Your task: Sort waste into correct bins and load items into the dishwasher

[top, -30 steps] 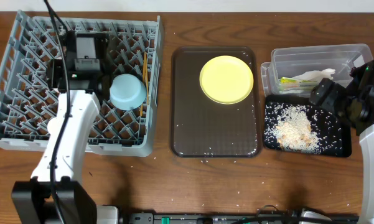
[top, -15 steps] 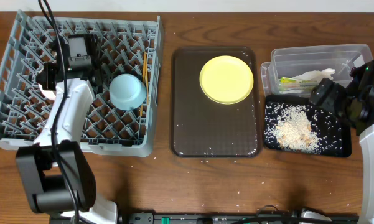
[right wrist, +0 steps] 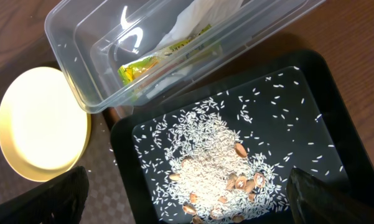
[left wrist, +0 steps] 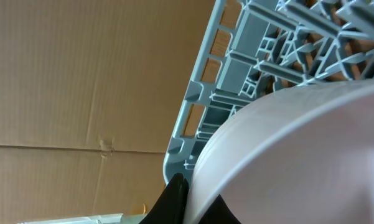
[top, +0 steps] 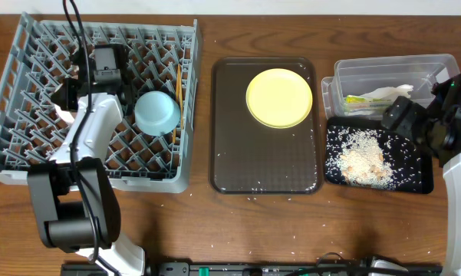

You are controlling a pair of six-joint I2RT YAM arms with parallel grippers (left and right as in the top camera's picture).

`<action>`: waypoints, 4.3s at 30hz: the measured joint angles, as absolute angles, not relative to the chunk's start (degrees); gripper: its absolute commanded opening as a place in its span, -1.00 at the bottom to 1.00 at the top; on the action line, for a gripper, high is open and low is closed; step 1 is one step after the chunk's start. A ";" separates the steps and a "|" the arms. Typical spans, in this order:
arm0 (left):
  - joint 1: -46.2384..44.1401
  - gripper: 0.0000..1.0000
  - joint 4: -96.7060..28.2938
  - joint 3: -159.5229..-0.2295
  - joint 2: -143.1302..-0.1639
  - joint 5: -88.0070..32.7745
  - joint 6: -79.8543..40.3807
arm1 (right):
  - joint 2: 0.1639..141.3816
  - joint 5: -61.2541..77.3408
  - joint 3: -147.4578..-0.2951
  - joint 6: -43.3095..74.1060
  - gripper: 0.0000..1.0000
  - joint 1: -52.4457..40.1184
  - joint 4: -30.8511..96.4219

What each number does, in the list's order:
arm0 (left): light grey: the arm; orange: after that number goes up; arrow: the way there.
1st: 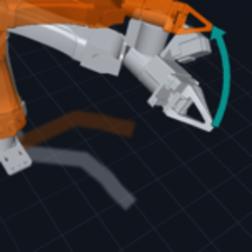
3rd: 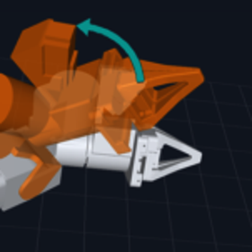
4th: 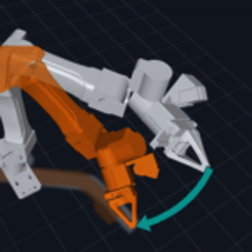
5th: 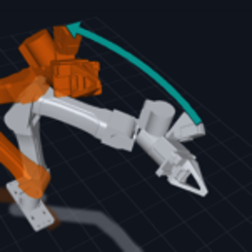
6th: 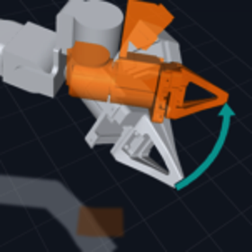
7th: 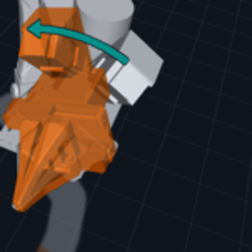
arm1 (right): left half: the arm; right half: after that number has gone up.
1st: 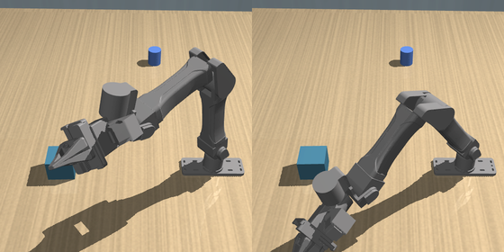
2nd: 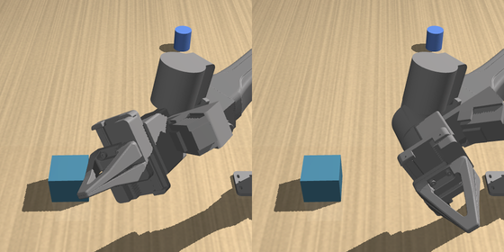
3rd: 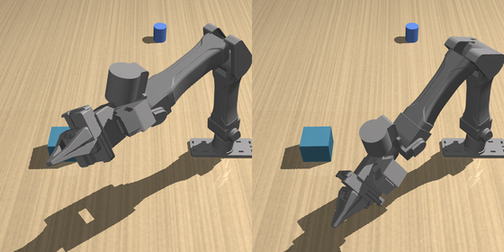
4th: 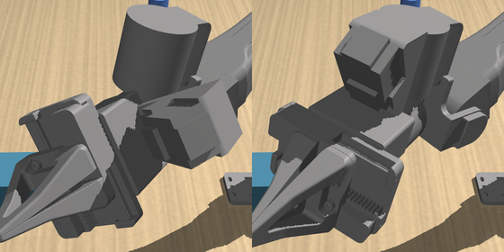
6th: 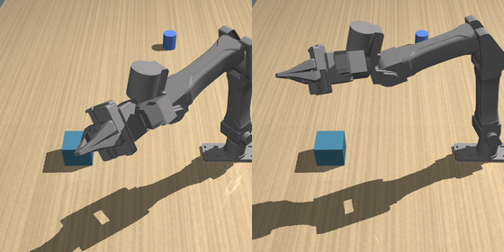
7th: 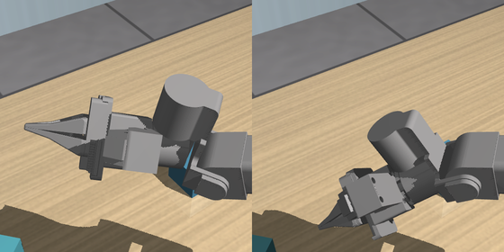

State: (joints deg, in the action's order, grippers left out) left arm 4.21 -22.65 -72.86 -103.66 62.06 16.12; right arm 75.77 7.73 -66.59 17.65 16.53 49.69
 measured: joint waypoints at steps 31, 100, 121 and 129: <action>-1.98 -0.16 -20.71 -72.66 -108.36 73.34 16.12 | 75.77 7.73 -66.59 17.65 0.99 16.53 49.69; -3.33 -0.71 -22.22 -72.49 -106.02 69.91 8.75 | 75.77 7.73 -66.59 17.65 0.98 16.53 49.69; -16.10 -0.27 -25.80 -72.42 -100.38 58.08 7.35 | 75.77 7.73 -66.59 17.65 0.98 16.53 49.69; -14.20 -0.85 -31.29 -72.42 -83.22 46.50 1.52 | 75.77 7.70 -66.59 17.65 0.99 16.53 49.69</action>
